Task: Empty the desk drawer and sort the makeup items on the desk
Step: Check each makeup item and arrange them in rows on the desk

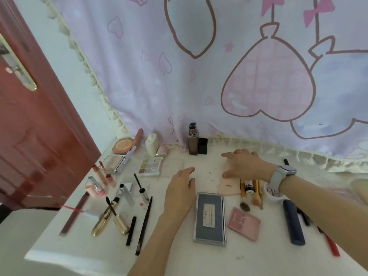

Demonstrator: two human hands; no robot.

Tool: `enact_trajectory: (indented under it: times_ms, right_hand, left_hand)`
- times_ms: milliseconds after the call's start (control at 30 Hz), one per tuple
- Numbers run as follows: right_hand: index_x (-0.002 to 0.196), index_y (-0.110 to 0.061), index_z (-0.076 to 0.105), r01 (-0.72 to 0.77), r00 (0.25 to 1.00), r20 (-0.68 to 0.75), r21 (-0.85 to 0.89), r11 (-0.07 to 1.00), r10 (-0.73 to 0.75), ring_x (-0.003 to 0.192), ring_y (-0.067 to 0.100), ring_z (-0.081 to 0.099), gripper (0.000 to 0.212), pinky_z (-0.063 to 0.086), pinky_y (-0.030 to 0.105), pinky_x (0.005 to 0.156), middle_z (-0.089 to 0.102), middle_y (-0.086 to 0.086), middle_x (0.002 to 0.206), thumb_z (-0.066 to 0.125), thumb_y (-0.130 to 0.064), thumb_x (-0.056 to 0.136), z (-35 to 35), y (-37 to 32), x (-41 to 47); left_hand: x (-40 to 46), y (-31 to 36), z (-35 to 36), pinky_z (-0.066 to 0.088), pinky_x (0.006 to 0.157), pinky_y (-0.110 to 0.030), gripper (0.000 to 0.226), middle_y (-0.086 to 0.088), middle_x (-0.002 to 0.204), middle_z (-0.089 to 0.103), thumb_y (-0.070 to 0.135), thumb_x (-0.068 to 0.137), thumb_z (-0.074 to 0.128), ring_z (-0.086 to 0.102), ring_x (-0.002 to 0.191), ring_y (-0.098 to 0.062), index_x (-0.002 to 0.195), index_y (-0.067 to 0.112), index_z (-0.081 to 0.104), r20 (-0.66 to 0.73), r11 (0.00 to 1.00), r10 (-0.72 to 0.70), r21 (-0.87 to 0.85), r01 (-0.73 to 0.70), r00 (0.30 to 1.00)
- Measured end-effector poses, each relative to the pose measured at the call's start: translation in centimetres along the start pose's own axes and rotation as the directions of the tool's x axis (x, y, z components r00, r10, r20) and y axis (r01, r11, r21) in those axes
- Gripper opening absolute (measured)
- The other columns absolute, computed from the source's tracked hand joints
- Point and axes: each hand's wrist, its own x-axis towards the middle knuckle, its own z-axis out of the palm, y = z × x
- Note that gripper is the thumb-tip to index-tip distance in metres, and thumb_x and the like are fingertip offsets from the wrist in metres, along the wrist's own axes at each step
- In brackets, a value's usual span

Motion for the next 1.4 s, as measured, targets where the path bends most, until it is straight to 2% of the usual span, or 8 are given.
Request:
enact_trajectory:
  times_ms: [400, 500, 700, 833, 933, 1133, 1333, 1400]
  right_hand:
    - [0.13, -0.008, 0.05, 0.13, 0.926, -0.354, 0.617, 0.776, 0.127, 0.094, 0.021, 0.056, 0.04, 0.042, 0.024, 0.079, 0.055, 0.011, 0.116, 0.055, -0.014, 0.09, -3.0, -2.1, -2.8]
    - [0.118, -0.002, 0.057, 0.152, 0.92, -0.317, 0.833, 0.532, 0.232, 0.067, 0.012, 0.054, 0.032, 0.047, 0.019, 0.06, 0.06, 0.006, 0.097, 0.059, -0.013, 0.088, -2.5, -2.8, -3.9]
    - [0.103, 0.007, 0.055, -0.061, 0.98, 0.077, 0.994, -0.089, 0.183, 0.076, 0.02, 0.062, 0.028, 0.054, 0.017, 0.052, 0.061, 0.018, 0.098, 0.064, -0.012, 0.084, -0.6, -5.3, -5.0]
    - [0.083, -0.001, 0.062, -0.127, 0.986, 0.125, 0.992, 0.01, 0.112, 0.062, 0.016, 0.059, 0.017, 0.049, 0.015, 0.048, 0.064, 0.012, 0.076, 0.064, -0.018, 0.085, -0.4, -5.7, -5.7]
    - [0.087, -0.002, 0.063, -0.103, 0.987, 0.08, 0.982, 0.161, 0.138, 0.053, 0.012, 0.048, 0.021, 0.04, 0.014, 0.042, 0.058, 0.008, 0.067, 0.065, -0.023, 0.084, -0.2, -5.3, -5.9]
    - [0.09, -0.023, 0.063, 0.172, 0.971, -0.227, 0.889, 0.425, 0.081, 0.056, 0.01, 0.041, 0.016, 0.037, 0.017, 0.051, 0.055, -0.004, 0.077, 0.057, -0.008, 0.088, -0.5, -4.9, -6.5]
    - [0.086, -0.005, 0.06, 0.159, 0.982, -0.161, 0.987, 0.026, 0.1, 0.093, 0.018, 0.059, 0.009, 0.057, 0.026, 0.077, 0.057, 0.01, 0.11, 0.052, -0.001, 0.09, -1.2, -5.3, -6.2]
    - [0.096, -0.009, 0.056, 0.156, 0.97, -0.177, 0.979, 0.135, 0.166, 0.089, 0.017, 0.061, 0.007, 0.058, 0.026, 0.071, 0.058, 0.01, 0.108, 0.054, -0.011, 0.09, -1.0, -5.2, -5.8]
  left_hand:
    - [-2.7, -0.5, -0.8, 0.032, 0.088, -0.013, 0.034, 0.007, 0.119, 0.057, 0.029, 0.097, 0.043, 0.051, 0.113, -0.01, 0.13, 0.023, 0.048, 0.001, 0.985, -0.071, -0.16, 0.07, 0.997]
    - [-3.2, 0.1, -1.0, 0.03, 0.097, -0.019, 0.054, 0.016, 0.126, 0.044, 0.037, 0.092, 0.049, 0.04, 0.12, -0.002, 0.14, 0.027, 0.029, -0.022, 0.975, -0.015, -0.222, 0.01, 1.0]
    - [-3.2, -0.3, -0.7, 0.022, 0.091, 0.005, 0.07, 0.007, 0.139, 0.026, 0.027, 0.079, 0.071, 0.026, 0.122, 0.003, 0.137, 0.02, 0.033, -0.206, 0.97, 0.131, -0.177, -0.168, 0.97]
    - [-3.2, -1.0, -0.3, 0.033, 0.1, -0.011, 0.047, -0.005, 0.133, 0.042, 0.034, 0.085, 0.058, 0.036, 0.12, -0.004, 0.126, 0.015, 0.044, -0.349, 0.961, 0.212, -0.093, -0.259, 0.913]
    - [-3.3, -1.0, -0.2, 0.052, 0.08, -0.029, 0.047, -0.006, 0.116, 0.057, 0.041, 0.086, 0.044, 0.054, 0.098, -0.011, 0.116, 0.007, 0.056, -0.342, 0.968, 0.197, -0.084, -0.238, 0.919]
    - [-3.9, -0.5, -0.8, 0.03, 0.048, -0.008, 0.07, 0.002, 0.072, 0.065, 0.064, 0.089, 0.02, 0.054, 0.053, -0.006, 0.09, 0.01, 0.065, -0.344, 0.98, 0.181, -0.019, -0.2, 0.921]
    - [-3.8, -0.5, -0.9, 0.033, 0.052, -0.009, 0.049, 0.001, 0.075, 0.066, 0.047, 0.086, 0.035, 0.05, 0.06, -0.005, 0.091, 0.01, 0.066, -0.323, 0.988, 0.136, -0.03, -0.153, 0.937]
    - [-3.9, -0.3, -1.0, 0.027, 0.053, -0.001, 0.052, 0.004, 0.073, 0.066, 0.052, 0.089, 0.034, 0.048, 0.058, -0.002, 0.09, 0.011, 0.067, -0.321, 0.986, 0.161, 0.006, -0.168, 0.933]
